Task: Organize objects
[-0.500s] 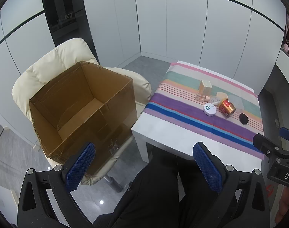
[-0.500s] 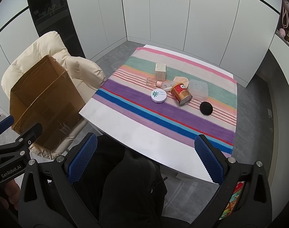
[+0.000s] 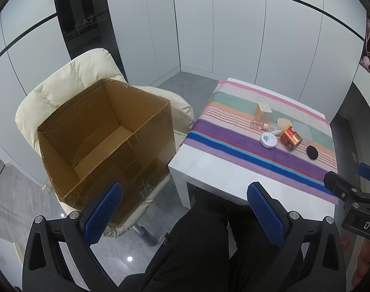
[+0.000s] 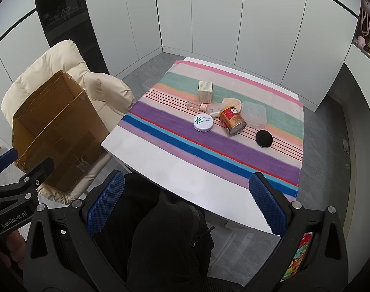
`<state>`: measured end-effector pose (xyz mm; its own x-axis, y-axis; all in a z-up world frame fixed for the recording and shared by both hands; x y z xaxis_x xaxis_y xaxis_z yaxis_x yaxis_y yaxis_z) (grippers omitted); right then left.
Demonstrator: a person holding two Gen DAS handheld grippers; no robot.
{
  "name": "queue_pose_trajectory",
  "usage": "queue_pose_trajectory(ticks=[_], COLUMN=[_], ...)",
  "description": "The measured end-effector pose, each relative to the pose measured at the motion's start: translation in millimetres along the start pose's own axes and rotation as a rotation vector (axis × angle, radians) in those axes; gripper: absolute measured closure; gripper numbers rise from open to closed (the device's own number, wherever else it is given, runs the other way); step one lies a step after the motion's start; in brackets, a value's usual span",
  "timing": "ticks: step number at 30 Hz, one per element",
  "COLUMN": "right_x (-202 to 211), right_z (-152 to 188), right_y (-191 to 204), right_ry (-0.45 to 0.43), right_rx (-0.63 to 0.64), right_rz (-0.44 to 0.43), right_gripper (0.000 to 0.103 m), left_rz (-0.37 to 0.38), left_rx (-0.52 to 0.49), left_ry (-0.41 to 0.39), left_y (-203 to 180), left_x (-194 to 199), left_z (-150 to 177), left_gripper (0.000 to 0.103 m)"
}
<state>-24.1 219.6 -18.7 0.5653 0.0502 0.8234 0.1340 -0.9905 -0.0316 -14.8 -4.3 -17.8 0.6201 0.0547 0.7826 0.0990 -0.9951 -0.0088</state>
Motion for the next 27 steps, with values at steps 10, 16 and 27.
queue_pose_trajectory(ticks=[10, 16, 27], right_x=[-0.1, 0.2, 0.3], right_z=[-0.5, -0.7, -2.4], right_y=[-0.3, 0.2, -0.4], right_ry=[-0.001, -0.001, 0.000], right_rx=[0.000, -0.001, 0.001], right_rz=[-0.001, 0.000, 0.000], right_gripper=[0.000, 0.000, 0.000], left_rz=[-0.001, -0.001, -0.001], left_rx=[0.001, 0.003, 0.005], left_ry=[-0.001, 0.000, 0.003], left_y=[-0.2, 0.8, 1.7], left_x=[-0.2, -0.2, -1.3], left_z=[0.3, 1.0, 2.3], left_gripper=[0.000, 0.000, 0.000])
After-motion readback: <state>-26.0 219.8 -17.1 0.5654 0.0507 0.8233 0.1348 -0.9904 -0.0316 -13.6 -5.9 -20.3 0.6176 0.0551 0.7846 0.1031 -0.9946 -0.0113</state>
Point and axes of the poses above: each gripper's, at about its wrist camera, not at the fingertips, and x roughly against the way its jaws point, y to its left, z to its underside, the point moved 2 cm from there along -x, roughly the way its jaws point, and after that the axes turned 7 degrees about x, right-handed, at the moved point
